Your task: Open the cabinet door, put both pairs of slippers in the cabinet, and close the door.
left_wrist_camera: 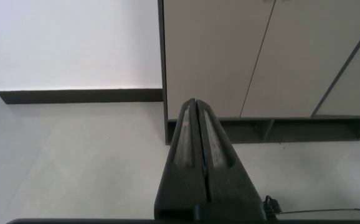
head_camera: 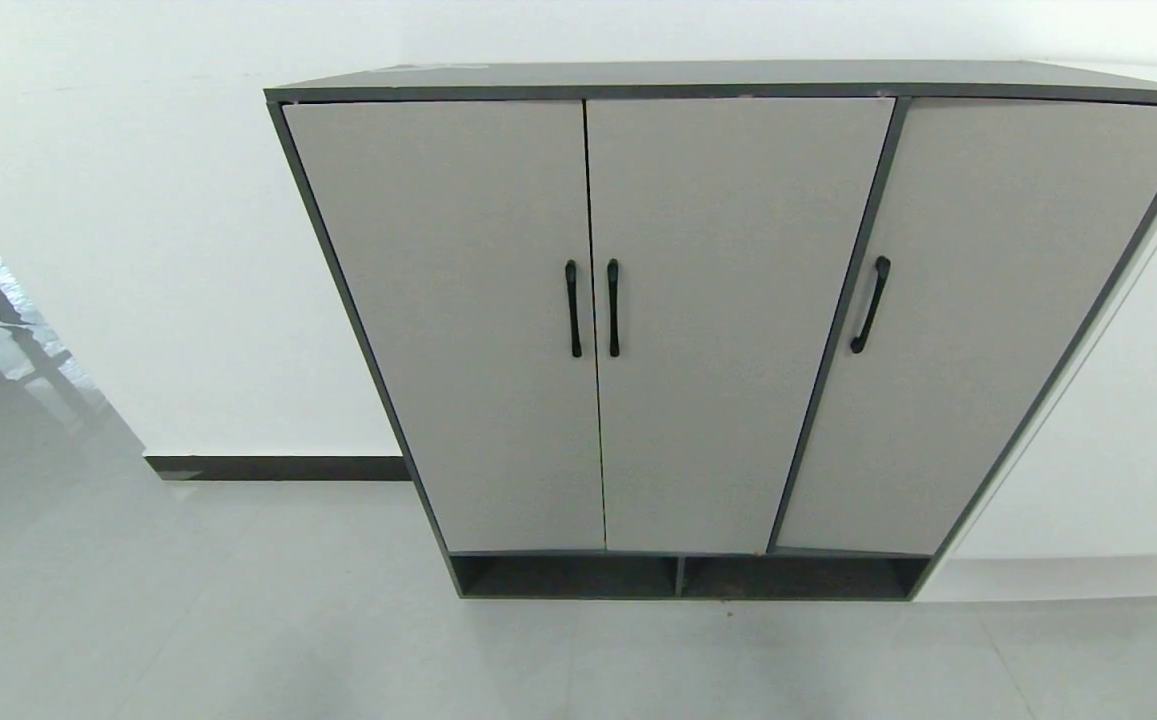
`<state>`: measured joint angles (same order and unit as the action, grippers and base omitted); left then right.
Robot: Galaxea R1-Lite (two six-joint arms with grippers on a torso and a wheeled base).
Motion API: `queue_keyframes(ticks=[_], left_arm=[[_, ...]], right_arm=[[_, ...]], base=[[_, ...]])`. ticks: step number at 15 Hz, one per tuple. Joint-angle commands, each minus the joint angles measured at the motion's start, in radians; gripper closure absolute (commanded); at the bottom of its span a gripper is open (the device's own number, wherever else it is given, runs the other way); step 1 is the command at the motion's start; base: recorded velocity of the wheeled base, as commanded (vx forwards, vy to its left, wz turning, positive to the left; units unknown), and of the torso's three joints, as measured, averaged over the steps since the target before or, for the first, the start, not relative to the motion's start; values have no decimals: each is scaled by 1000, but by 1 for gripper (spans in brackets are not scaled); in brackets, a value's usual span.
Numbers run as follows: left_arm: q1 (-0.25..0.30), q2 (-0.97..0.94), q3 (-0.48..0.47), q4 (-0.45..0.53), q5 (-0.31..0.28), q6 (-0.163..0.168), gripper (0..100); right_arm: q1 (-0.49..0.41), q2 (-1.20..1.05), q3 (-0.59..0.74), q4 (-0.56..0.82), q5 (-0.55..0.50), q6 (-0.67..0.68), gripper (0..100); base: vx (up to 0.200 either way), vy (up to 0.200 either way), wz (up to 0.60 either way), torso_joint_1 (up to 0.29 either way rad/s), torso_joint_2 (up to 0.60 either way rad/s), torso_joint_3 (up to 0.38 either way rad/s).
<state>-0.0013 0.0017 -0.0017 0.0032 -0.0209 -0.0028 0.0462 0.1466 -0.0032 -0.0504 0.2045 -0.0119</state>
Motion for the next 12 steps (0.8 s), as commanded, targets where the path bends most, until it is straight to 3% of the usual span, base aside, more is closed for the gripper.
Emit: queue_keyframes(ticks=[1,2,4,6,8,9,10,12], left_arm=[[0,0,0,0,-1,0,100],[0,0,0,0,1,0,100],[1,0,0,0,-1,0,100],[0,0,0,0,-1,0,100],[0,0,0,0,1,0,100],[0,0,0,0,-1,0,100],[0,0,0,0,1,0,100],[0,0,0,0,-1,0,100]], right_arm=[[-150,-48,2,4,-27,-39,100],[-146,-50,3,3,-11,-53,100],[-144,-48,3,1,190,-11,100],[-11,-91,3,4,199,-36,100],[-17,-88,3,6,197,-30,100],[-29,-93,2,6,173,-42,100],[-65,-121,0,6,93,-54,100],[-54,-142,0,6,-112,-39,100]], base=[[0,0,0,0,0,0],[0,0,0,0,0,0],[0,0,0,0,0,0],[0,0,0,0,0,0],[0,0,0,0,0,0],[0,0,0,0,0,0],[0,0,0,0,0,0],[0,0,0,0,0,0]])
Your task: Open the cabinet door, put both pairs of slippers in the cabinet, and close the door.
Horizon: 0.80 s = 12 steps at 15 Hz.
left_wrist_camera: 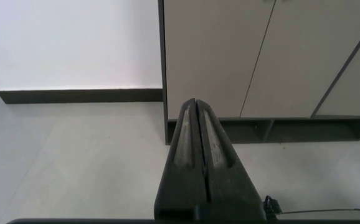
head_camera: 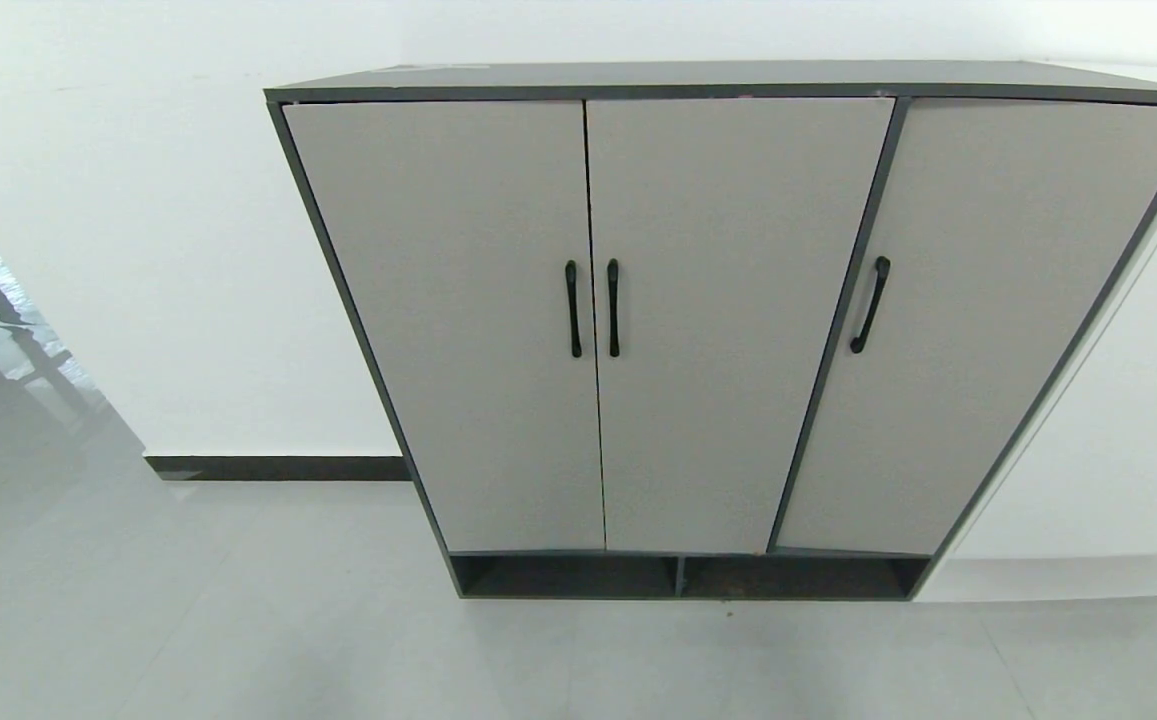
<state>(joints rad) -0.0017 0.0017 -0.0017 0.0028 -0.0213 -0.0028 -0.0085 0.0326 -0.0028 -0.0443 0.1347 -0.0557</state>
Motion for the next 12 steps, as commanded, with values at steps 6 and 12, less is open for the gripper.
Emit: queue_keyframes(ticks=[6,12], left_arm=[[0,0,0,0,1,1,100],[0,0,0,0,0,1,100]], right_arm=[[2,-31,0,43,-253,129,100],[-1,-13,3,43,-164,50,100]], base=[[0,0,0,0,0,0],[0,0,0,0,0,0]])
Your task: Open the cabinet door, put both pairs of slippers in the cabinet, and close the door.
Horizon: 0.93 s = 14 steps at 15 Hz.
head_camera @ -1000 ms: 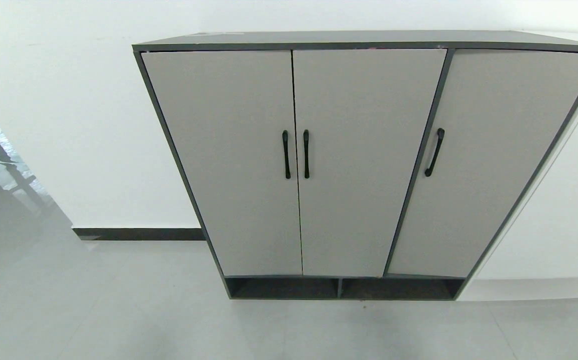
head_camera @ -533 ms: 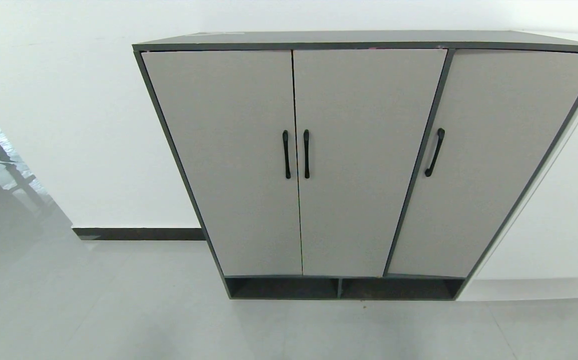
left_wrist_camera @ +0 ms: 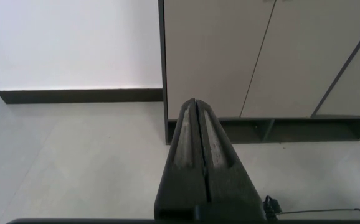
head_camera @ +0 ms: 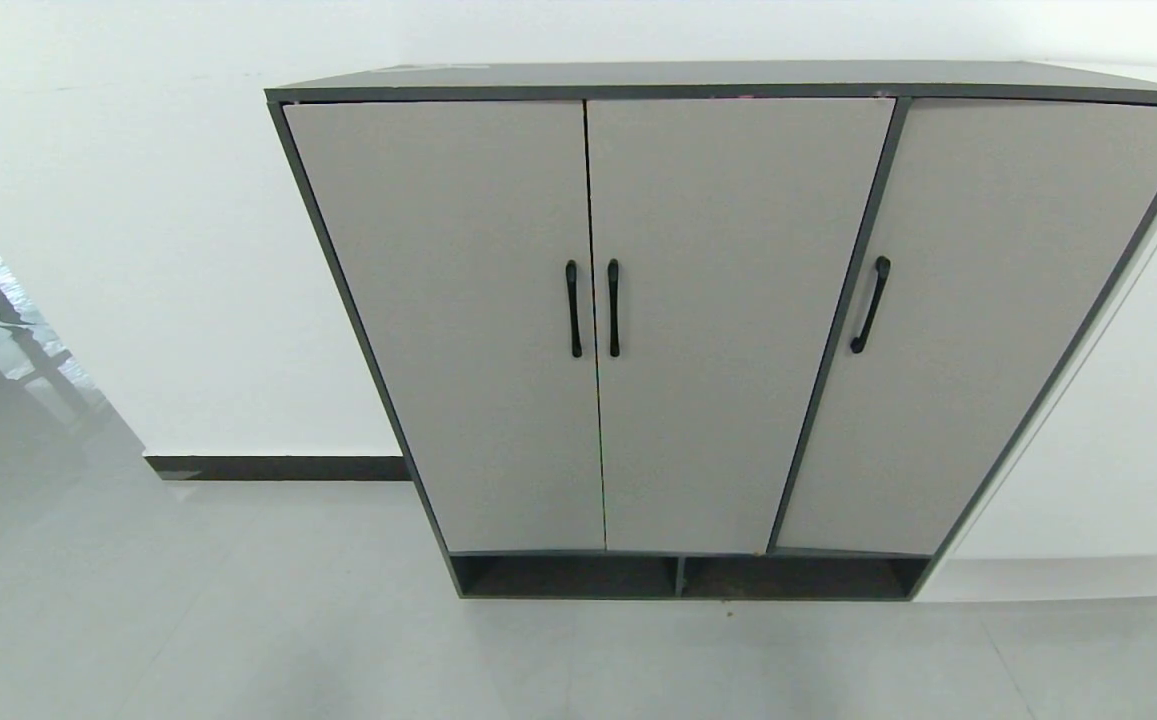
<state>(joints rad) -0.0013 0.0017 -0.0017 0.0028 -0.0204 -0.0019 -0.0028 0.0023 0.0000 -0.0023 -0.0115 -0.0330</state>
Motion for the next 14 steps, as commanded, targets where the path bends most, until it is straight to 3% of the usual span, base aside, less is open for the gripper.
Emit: queue_keyframes(ticks=[1,14], left_arm=[[0,0,0,0,0,-1,100],[0,0,0,0,-1,0,100]], right_arm=[[-3,2,0,1,-30,45,100],[3,-2,0,2,-33,30,100]], base=[[0,0,0,0,0,0],[0,0,0,0,0,0]])
